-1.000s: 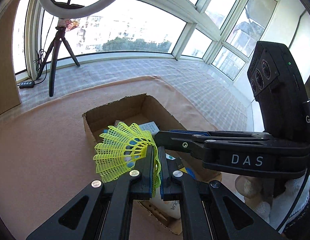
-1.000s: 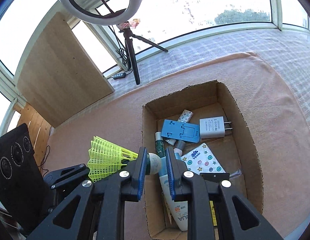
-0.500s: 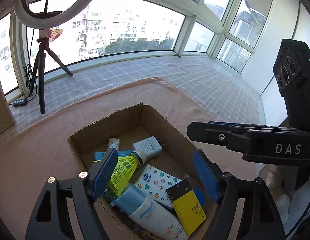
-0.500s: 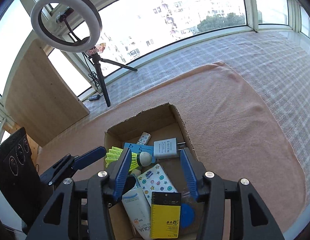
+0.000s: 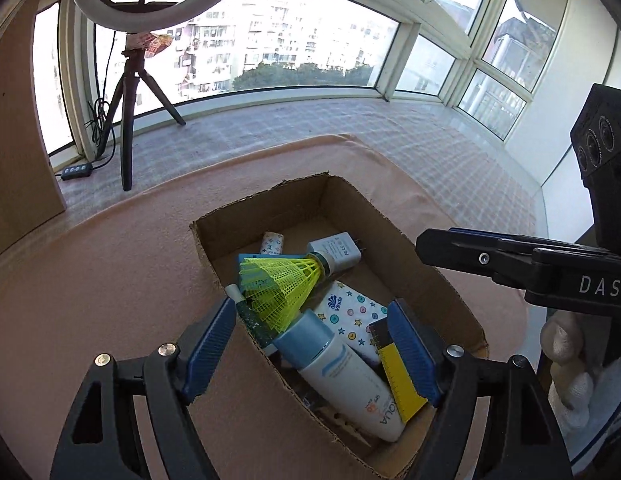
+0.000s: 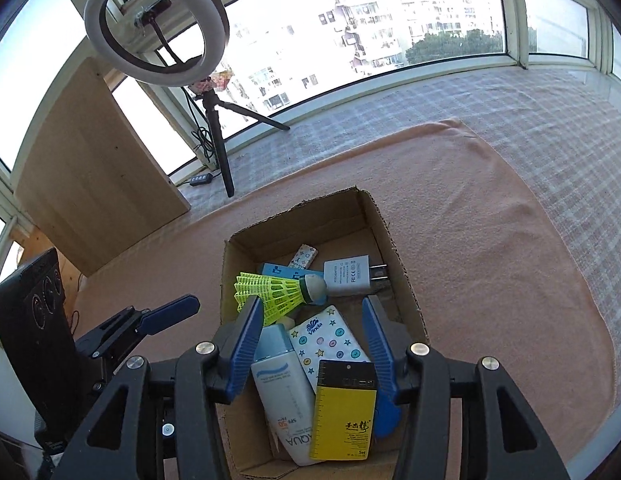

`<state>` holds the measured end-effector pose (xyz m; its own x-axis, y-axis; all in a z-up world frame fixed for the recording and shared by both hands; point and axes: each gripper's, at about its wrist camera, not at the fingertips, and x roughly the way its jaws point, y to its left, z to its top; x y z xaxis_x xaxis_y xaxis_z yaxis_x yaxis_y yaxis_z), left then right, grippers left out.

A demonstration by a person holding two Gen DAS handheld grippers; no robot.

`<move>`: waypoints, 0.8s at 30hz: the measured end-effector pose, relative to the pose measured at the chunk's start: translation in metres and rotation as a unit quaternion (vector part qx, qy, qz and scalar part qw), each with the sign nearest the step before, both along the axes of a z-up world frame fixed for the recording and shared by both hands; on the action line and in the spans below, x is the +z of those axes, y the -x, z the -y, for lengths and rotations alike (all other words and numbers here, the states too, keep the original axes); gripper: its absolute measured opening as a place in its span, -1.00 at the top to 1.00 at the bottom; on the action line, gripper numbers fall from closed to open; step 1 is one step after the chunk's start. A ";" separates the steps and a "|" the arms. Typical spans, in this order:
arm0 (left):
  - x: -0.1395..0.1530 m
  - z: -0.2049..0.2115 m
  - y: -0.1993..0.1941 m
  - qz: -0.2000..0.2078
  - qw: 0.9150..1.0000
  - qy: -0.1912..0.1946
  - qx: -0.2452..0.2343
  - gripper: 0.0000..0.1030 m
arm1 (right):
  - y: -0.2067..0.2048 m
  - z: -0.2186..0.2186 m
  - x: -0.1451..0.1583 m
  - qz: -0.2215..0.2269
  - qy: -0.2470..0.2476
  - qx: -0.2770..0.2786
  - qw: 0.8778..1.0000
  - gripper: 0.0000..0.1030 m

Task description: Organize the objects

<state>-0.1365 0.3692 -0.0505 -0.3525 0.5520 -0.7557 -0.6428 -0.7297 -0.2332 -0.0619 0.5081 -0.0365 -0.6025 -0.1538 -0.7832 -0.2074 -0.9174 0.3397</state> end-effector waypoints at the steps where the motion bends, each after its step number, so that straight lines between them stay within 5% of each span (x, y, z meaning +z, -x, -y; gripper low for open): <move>1: 0.001 0.007 -0.001 0.001 1.000 0.001 0.005 -0.57 | -0.002 0.004 0.001 0.000 -0.004 0.003 1.000 0.08; 24: 0.033 0.234 -0.055 -0.002 0.984 0.041 0.174 -0.57 | -0.040 0.168 0.009 -0.020 -0.048 0.078 0.996 0.04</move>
